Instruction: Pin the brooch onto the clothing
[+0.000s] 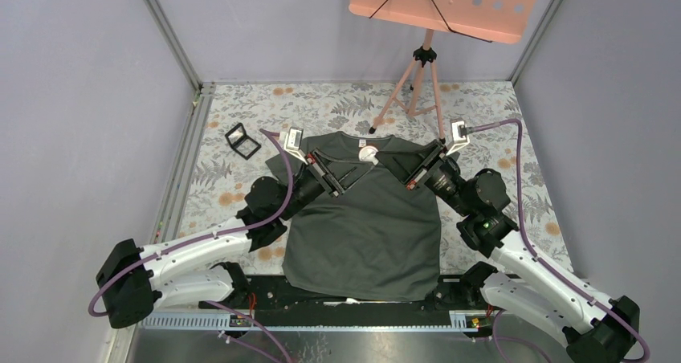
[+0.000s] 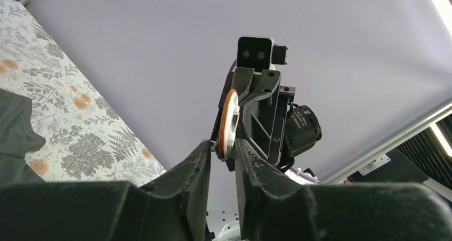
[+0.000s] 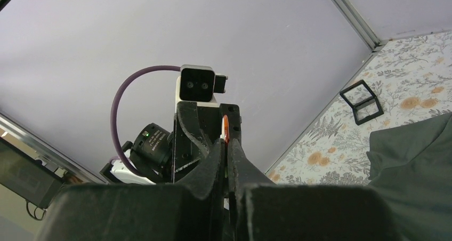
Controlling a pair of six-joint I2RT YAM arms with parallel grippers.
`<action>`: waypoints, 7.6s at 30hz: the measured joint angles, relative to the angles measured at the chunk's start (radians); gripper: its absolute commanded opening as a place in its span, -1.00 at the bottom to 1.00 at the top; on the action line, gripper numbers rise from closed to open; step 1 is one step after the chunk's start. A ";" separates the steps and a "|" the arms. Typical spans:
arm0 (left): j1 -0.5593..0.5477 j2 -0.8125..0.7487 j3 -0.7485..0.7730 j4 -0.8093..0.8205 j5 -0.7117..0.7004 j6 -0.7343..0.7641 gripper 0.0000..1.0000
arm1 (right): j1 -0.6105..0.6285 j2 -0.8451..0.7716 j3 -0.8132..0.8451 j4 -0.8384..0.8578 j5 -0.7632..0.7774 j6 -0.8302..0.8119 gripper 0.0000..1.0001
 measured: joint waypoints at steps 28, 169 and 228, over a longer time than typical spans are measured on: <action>0.105 -0.099 0.071 -0.465 0.222 0.176 -1.00 | -0.142 -0.023 0.227 -0.587 -0.164 -0.274 0.35; 0.122 -0.057 0.077 -0.618 0.498 0.360 -1.00 | -0.065 0.105 0.164 -0.717 -0.434 -0.290 -0.88; 0.157 0.355 0.349 -0.982 -0.232 0.489 -1.00 | -0.131 0.850 0.410 -0.964 0.470 -0.450 0.28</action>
